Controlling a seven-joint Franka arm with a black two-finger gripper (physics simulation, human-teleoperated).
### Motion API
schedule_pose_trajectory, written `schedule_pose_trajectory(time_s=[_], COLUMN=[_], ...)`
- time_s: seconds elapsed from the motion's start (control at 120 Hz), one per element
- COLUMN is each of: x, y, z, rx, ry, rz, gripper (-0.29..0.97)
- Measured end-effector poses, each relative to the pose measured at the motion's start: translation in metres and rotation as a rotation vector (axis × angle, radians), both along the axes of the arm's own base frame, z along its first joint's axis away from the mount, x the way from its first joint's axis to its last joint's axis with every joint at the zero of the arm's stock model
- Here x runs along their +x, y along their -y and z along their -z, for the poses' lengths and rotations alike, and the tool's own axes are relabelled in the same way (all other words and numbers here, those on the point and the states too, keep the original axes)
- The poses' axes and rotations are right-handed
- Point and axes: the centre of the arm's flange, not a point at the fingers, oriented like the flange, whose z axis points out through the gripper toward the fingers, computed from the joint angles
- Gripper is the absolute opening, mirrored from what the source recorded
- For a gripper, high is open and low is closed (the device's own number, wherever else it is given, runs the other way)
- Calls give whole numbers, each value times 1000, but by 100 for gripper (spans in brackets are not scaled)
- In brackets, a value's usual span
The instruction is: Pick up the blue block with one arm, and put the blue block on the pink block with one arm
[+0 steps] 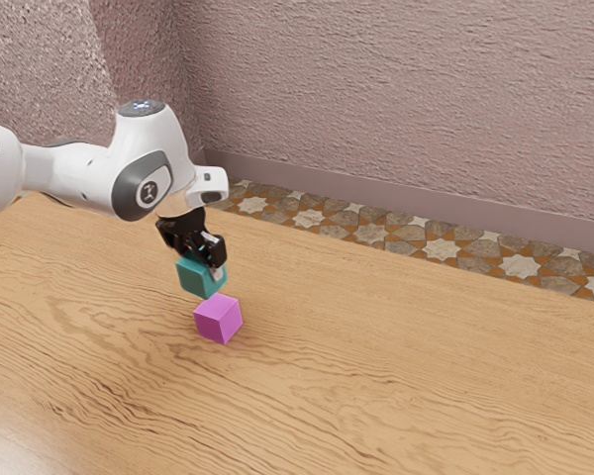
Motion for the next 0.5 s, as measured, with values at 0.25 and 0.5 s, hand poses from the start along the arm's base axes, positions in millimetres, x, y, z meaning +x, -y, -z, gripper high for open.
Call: schedule_pose_trajectory(time_s=[0.25,0.5], x=[0,0], y=[5,7], z=[-1,-1], rx=[-6,-22], ry=[3,8], rz=[9,9], gripper=[35,53])
